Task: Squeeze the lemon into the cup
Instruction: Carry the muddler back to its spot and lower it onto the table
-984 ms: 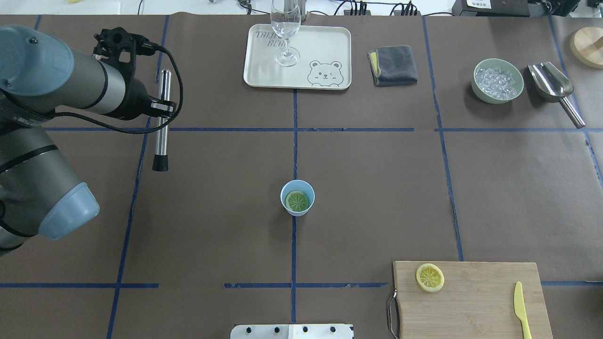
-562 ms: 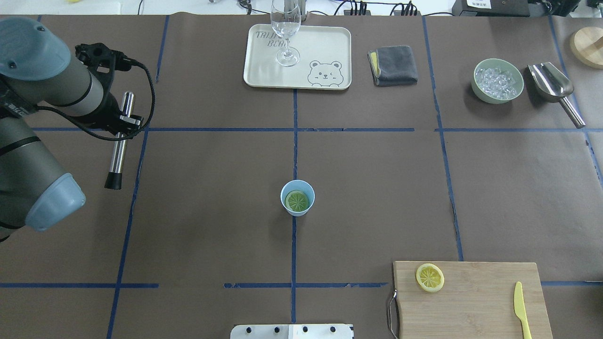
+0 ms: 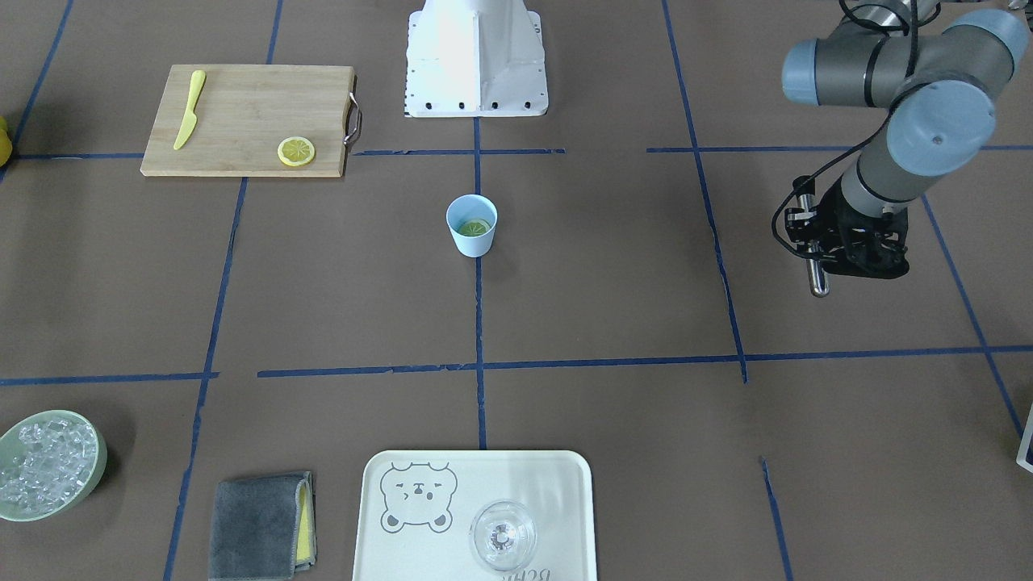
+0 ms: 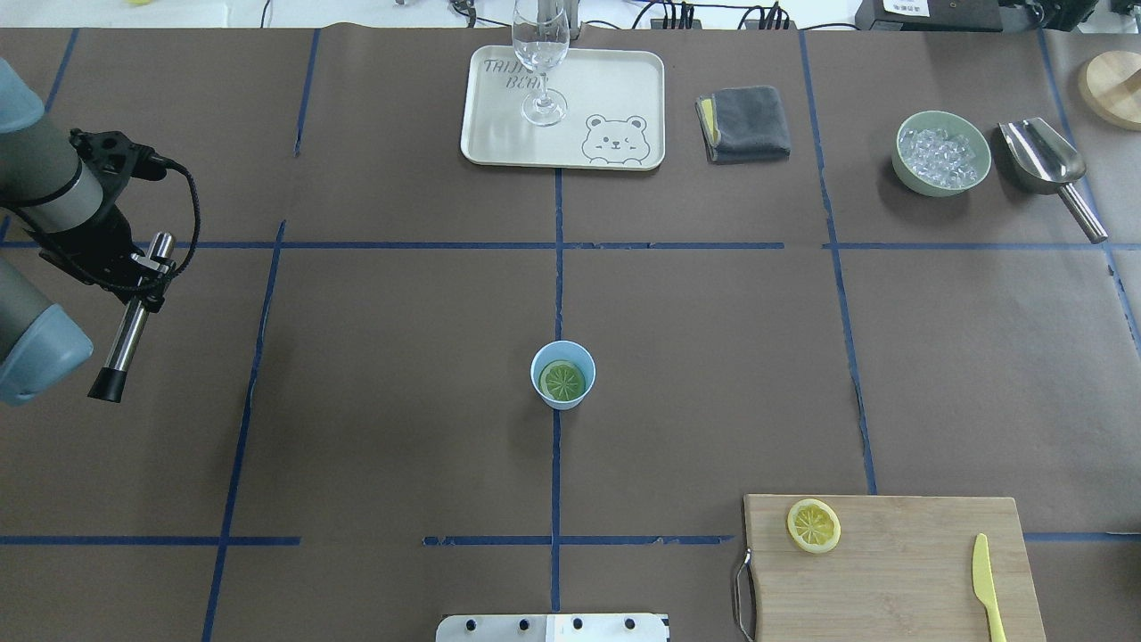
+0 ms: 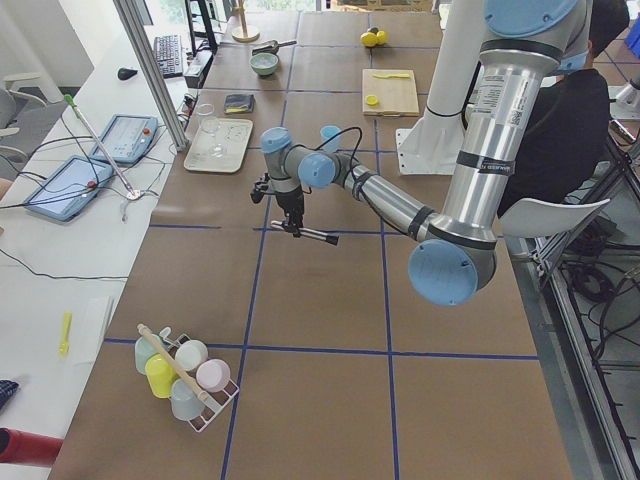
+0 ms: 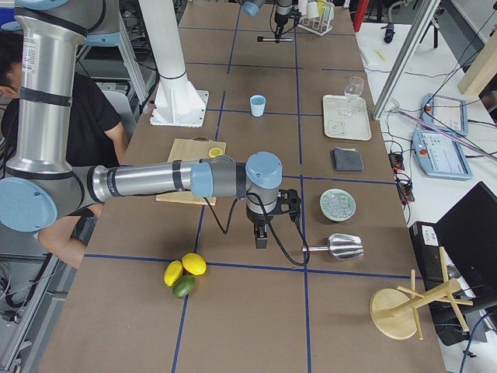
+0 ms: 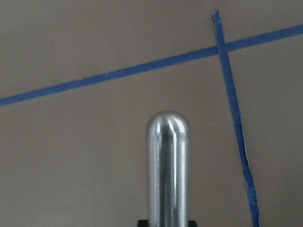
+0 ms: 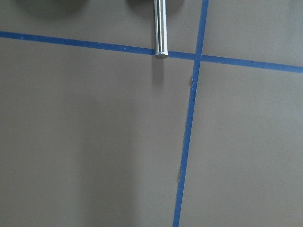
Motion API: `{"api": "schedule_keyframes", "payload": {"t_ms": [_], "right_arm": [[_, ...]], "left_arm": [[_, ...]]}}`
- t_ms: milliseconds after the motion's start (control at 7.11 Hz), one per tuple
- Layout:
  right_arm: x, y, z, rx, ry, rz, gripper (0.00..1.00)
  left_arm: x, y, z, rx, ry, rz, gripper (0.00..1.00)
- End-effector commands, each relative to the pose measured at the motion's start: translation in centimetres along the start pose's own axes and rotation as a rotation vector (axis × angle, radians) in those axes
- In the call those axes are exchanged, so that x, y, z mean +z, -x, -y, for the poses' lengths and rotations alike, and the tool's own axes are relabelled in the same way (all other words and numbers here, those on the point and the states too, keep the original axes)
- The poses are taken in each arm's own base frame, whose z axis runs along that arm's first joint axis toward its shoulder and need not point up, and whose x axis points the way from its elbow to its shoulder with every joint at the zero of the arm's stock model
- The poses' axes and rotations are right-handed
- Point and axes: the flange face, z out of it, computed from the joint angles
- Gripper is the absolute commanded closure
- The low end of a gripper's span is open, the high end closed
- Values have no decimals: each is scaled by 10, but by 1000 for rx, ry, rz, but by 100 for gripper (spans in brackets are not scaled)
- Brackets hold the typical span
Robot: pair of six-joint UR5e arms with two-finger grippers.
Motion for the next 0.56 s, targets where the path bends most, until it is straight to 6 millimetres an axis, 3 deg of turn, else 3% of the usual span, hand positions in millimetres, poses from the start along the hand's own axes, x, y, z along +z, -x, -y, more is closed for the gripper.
{"api": "schedule_keyframes", "payload": {"t_ms": [0,281,422], "right_arm": [[-4,2,1,-5,-10,-1,0],[-6,3,4,-6,-17,-1,0],[-8,5,7,-9,-20,-1,0]], "left_arm": [[33,31,7,-113,78,-11,100],[61,63,-11,-117,84,-3,100],[80,77,-10,-106,72,-10,100]]}}
